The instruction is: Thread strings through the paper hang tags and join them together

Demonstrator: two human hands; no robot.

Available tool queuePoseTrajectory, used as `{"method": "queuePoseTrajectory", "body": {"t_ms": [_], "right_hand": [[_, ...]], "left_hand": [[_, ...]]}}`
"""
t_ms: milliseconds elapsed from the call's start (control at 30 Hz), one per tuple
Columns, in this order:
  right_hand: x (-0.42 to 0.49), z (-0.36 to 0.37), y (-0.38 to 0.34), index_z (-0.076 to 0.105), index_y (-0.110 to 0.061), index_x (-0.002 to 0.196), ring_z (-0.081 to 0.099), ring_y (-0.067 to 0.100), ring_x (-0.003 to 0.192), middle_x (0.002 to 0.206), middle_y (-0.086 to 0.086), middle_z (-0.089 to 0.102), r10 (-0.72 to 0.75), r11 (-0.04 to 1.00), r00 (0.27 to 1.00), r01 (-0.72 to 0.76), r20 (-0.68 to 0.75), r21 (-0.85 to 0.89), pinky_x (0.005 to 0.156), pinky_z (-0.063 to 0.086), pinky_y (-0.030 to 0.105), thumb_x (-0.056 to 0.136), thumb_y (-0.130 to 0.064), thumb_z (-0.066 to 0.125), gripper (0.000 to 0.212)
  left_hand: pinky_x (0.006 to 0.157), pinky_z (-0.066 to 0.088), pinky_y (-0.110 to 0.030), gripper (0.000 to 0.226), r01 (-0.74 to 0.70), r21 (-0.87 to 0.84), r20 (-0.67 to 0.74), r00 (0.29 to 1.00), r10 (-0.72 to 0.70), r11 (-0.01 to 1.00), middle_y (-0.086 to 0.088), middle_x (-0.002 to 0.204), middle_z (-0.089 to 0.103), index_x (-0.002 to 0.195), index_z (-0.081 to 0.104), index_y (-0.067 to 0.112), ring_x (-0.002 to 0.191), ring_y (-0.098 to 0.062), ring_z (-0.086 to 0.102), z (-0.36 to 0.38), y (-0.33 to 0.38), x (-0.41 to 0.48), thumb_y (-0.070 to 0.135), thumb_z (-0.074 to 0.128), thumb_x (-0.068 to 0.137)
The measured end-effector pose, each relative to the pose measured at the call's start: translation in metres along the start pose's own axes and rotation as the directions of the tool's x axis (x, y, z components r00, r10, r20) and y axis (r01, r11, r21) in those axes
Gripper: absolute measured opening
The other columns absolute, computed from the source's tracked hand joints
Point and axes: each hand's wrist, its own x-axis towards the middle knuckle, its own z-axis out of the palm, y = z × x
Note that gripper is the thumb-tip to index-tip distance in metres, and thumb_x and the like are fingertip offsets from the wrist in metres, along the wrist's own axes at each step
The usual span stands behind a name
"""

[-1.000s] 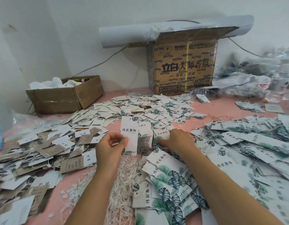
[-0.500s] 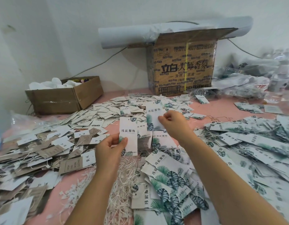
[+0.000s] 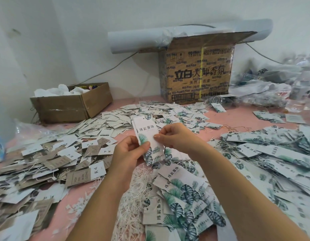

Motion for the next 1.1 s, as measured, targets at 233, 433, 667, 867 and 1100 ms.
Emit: {"method": "queuePoseTrajectory", "body": {"t_ms": [233, 433, 667, 867, 1100], "right_hand": [[-0.006, -0.002, -0.013, 0.061, -0.016, 0.062, 0.042, 0.007, 0.043, 0.041, -0.011, 0.05, -0.065, 0.99, 0.994, 0.075, 0.087, -0.121, 0.045, 0.035, 0.015, 0.078, -0.022, 0.073, 0.021], [-0.007, -0.017, -0.015, 0.069, -0.022, 0.067, 0.032, 0.0, 0.03, 0.048, -0.007, 0.052, -0.11, 0.989, 0.977, 0.09, -0.182, -0.116, 0.033, 0.029, 0.012, 0.08, -0.027, 0.069, 0.014], [-0.004, -0.031, -0.014, 0.072, -0.011, 0.092, 0.039, -0.001, 0.034, 0.067, -0.007, 0.062, -0.223, 0.957, 0.92, 0.144, -0.322, -0.25, 0.038, 0.029, 0.01, 0.091, -0.009, 0.056, 0.016], [-0.007, -0.013, -0.025, 0.072, -0.007, 0.089, 0.054, -0.013, 0.051, 0.065, -0.011, 0.063, -0.337, 0.932, 0.908, 0.284, -0.251, -0.224, 0.055, 0.042, 0.003, 0.084, -0.002, 0.063, 0.011], [-0.013, -0.007, -0.033, 0.07, -0.006, 0.083, 0.058, -0.007, 0.054, 0.065, -0.008, 0.064, -0.383, 0.924, 0.892, 0.365, -0.241, -0.116, 0.061, 0.049, 0.012, 0.076, 0.003, 0.07, 0.012]], "left_hand": [[0.062, 0.056, -0.029, 0.007, -0.112, 0.006, -0.116, 0.987, 0.112, 0.994, 0.001, 0.074, 0.072, 0.086, 0.066, 0.016, 0.067, -0.011, 0.068, -0.001, 0.009, 0.0, 0.013, 0.06, 0.089], [0.055, 0.052, -0.017, 0.017, -0.16, 0.075, -0.104, 0.98, 0.167, 0.984, 0.011, 0.078, 0.073, 0.086, 0.064, 0.023, 0.069, -0.004, 0.069, 0.001, 0.009, -0.001, 0.007, 0.057, 0.09], [0.059, 0.052, -0.02, 0.021, -0.158, 0.094, -0.078, 0.983, 0.166, 0.983, 0.016, 0.08, 0.072, 0.089, 0.062, 0.026, 0.072, -0.001, 0.068, 0.003, 0.01, -0.002, 0.005, 0.056, 0.09], [0.056, 0.053, -0.021, 0.016, -0.179, 0.114, -0.057, 0.981, 0.187, 0.977, 0.013, 0.084, 0.073, 0.091, 0.063, 0.025, 0.073, -0.004, 0.068, 0.008, 0.013, -0.006, 0.009, 0.058, 0.091], [0.056, 0.05, -0.021, 0.017, -0.218, 0.165, -0.019, 0.974, 0.224, 0.962, 0.012, 0.082, 0.072, 0.084, 0.067, 0.028, 0.071, -0.005, 0.067, 0.01, 0.016, -0.01, 0.013, 0.06, 0.089]]}}
